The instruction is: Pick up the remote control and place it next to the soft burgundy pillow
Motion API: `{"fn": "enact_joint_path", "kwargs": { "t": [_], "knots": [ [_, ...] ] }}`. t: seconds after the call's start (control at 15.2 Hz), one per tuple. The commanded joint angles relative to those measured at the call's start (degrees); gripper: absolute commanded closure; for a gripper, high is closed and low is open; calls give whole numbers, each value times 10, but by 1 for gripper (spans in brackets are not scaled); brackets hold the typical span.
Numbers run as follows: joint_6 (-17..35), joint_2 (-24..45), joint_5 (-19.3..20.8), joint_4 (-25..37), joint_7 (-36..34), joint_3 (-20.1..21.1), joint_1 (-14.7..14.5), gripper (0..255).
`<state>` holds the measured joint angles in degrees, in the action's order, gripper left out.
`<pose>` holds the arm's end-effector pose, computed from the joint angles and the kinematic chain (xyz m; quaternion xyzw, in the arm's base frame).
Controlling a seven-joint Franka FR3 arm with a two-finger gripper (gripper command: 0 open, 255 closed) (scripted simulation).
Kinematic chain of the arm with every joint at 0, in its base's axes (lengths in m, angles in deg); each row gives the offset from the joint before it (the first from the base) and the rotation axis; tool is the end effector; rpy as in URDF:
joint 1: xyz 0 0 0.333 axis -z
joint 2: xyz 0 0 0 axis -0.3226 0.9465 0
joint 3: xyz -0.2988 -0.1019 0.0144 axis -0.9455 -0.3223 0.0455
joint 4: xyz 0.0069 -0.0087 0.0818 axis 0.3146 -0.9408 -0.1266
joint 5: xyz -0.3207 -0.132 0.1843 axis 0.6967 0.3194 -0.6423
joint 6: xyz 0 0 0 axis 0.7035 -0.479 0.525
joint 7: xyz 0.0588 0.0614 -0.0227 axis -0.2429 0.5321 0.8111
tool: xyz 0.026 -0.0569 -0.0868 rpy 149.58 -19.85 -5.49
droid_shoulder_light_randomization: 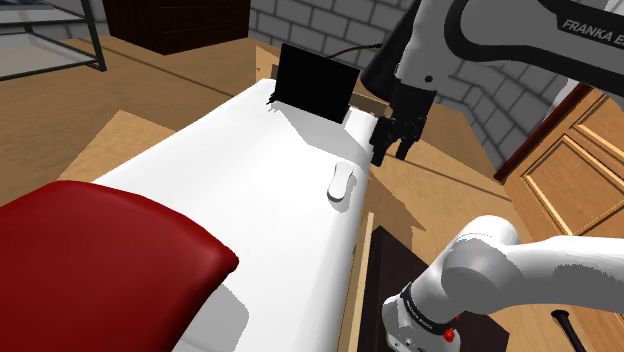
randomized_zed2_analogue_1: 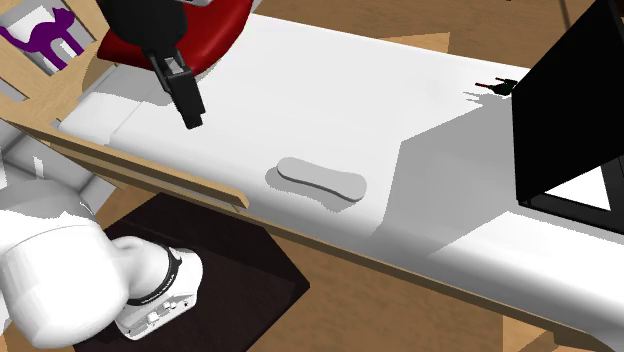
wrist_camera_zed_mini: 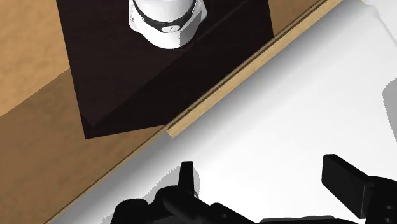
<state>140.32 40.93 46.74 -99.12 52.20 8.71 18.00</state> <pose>0.2824 0.0256 0.5717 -0.9942 0.0634 0.0798 0.0356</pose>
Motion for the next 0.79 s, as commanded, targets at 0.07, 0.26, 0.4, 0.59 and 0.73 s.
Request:
{"fn": "enact_joint_path", "kwargs": {
  "t": [0.07, 0.26, 0.4, 0.59, 0.73],
  "knots": [
    [22, 8, 0, -10, -14, 3, 8, 0],
    [89, 38, 1, -36, -56, 11, 31, 0],
    [133, 60, 3, -50, -85, 16, 47, 0],
    [199, 98, 7, -66, -127, 22, 71, 0],
    [242, 126, 11, -74, -156, 25, 87, 0]
  ]
}}
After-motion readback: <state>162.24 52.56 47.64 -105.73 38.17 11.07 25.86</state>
